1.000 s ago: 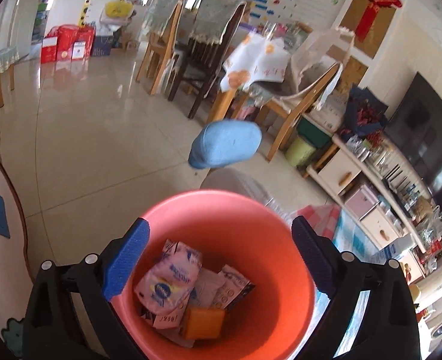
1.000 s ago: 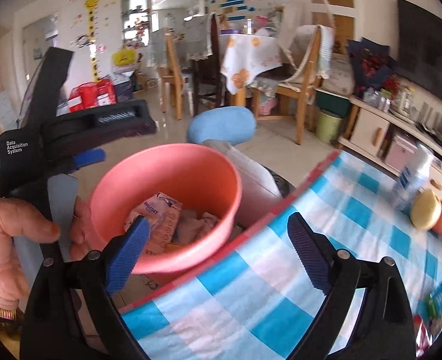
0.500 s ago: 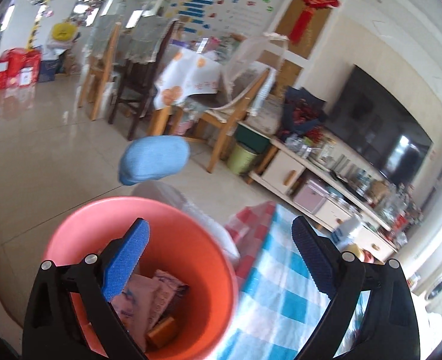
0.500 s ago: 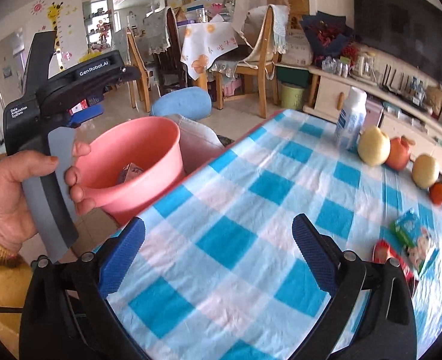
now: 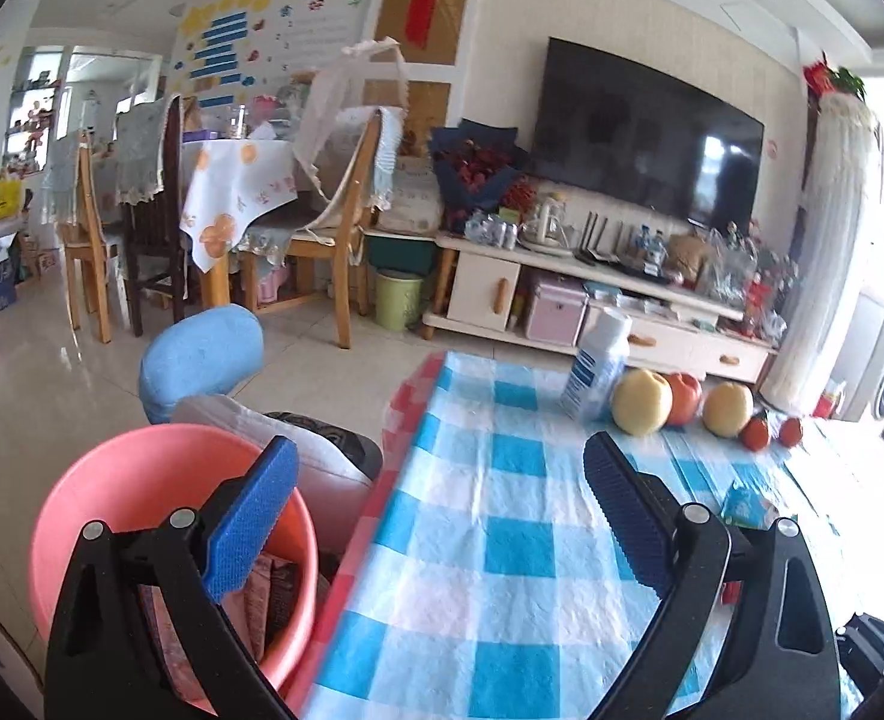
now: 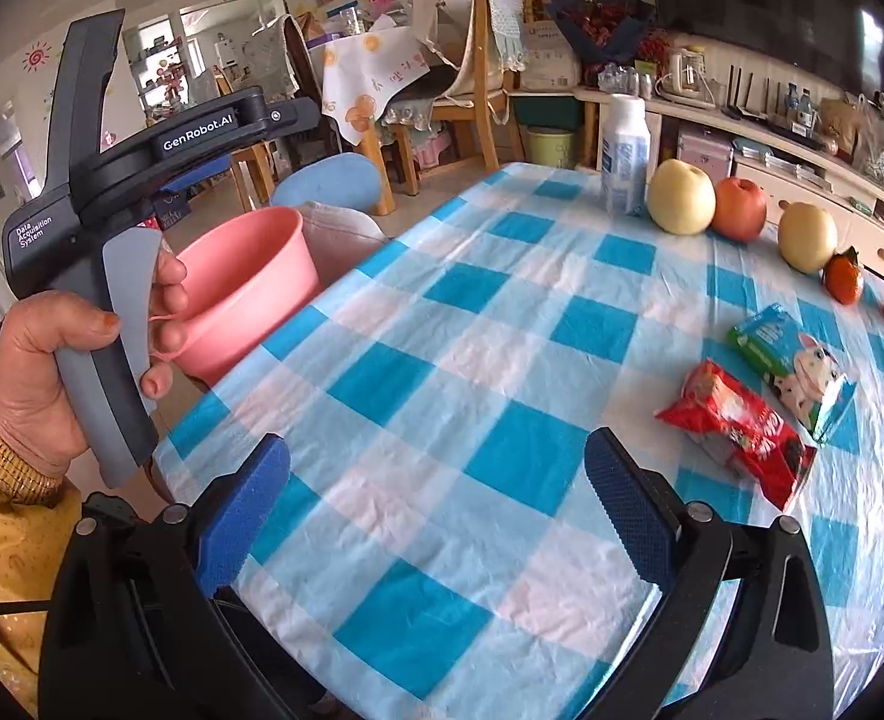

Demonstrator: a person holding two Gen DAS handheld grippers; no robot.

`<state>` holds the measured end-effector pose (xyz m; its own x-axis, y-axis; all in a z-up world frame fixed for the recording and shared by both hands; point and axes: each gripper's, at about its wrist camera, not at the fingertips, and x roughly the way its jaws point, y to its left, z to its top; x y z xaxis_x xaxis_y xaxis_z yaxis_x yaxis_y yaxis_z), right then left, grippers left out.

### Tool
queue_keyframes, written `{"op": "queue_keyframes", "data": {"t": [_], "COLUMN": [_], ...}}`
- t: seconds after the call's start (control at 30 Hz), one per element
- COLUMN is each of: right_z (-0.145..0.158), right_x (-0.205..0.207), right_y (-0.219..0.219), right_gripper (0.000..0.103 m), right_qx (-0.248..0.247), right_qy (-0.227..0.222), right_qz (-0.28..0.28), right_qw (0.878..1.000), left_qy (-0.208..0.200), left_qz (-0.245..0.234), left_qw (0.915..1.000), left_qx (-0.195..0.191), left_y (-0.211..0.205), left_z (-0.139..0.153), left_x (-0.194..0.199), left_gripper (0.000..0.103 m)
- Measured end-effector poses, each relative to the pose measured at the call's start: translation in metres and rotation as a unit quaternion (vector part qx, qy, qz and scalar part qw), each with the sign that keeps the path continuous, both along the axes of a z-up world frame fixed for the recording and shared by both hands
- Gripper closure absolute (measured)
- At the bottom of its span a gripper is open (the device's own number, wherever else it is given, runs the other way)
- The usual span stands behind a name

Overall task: Collect trash
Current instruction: 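Move both empty tools back toward the red packet and cow-print pack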

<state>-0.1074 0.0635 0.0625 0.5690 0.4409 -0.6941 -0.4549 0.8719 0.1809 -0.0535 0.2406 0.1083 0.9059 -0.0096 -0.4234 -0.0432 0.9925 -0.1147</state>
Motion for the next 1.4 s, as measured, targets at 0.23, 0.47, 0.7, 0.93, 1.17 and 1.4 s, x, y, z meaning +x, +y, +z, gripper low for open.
{"op": "queue_keyframes", "data": {"t": [0.23,0.47,0.7,0.93,1.17,1.4], "right_z": [-0.005,-0.01,-0.01,-0.006,-0.002,-0.004], "right_x": [-0.004,0.002,0.003,0.006,0.013,0.027], "right_y": [-0.034,-0.082,-0.121,-0.162,-0.197,-0.232], "right_gripper": [0.004,0.004,0.004,0.004,0.004,0.004], "right_qx": [-0.005,-0.01,-0.015,-0.018,-0.051,-0.038], "right_qy": [0.002,0.01,-0.015,-0.03,-0.05,-0.046], "right_qz": [-0.019,-0.069,-0.091,-0.127,-0.161,-0.181], "right_qw": [1.0,0.998,0.996,0.991,0.984,0.982], "left_qy": [0.042,0.069,0.09,0.121,0.181,0.248], "left_qz": [0.002,-0.025,-0.067,-0.1,-0.133,-0.145], "left_qw": [0.9986,0.9954,0.9901,0.9856,0.9743,0.9479], "left_qx": [0.032,0.062,0.085,0.064,-0.015,-0.137], "left_y": [-0.026,-0.061,-0.103,-0.136,-0.167,-0.197], "left_z": [-0.012,-0.024,-0.036,-0.046,-0.06,-0.081], "left_x": [-0.003,-0.013,-0.023,-0.031,-0.031,-0.017], "left_gripper": [0.008,0.008,0.008,0.008,0.008,0.008]}}
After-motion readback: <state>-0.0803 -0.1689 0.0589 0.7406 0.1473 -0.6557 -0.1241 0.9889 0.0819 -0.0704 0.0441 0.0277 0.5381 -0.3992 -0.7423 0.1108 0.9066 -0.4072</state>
